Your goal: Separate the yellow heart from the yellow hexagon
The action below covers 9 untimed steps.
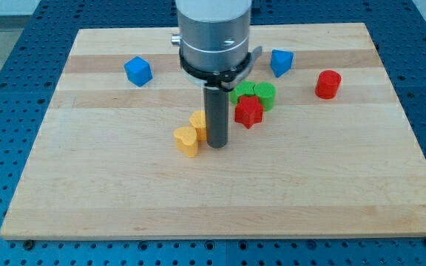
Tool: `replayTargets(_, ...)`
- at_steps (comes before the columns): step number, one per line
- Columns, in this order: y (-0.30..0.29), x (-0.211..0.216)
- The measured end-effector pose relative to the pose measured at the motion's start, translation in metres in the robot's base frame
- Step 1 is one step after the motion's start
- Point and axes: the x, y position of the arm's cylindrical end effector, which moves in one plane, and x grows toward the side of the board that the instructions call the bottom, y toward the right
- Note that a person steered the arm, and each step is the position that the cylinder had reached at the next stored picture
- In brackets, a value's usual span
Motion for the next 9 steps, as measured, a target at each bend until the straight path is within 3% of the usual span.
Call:
replayTargets(2,-0.057,0.0)
replayTargets(6,0.007,0.002)
replayTargets(8,-0.005,-0.008)
replayTargets(9,-0.041,-0.008)
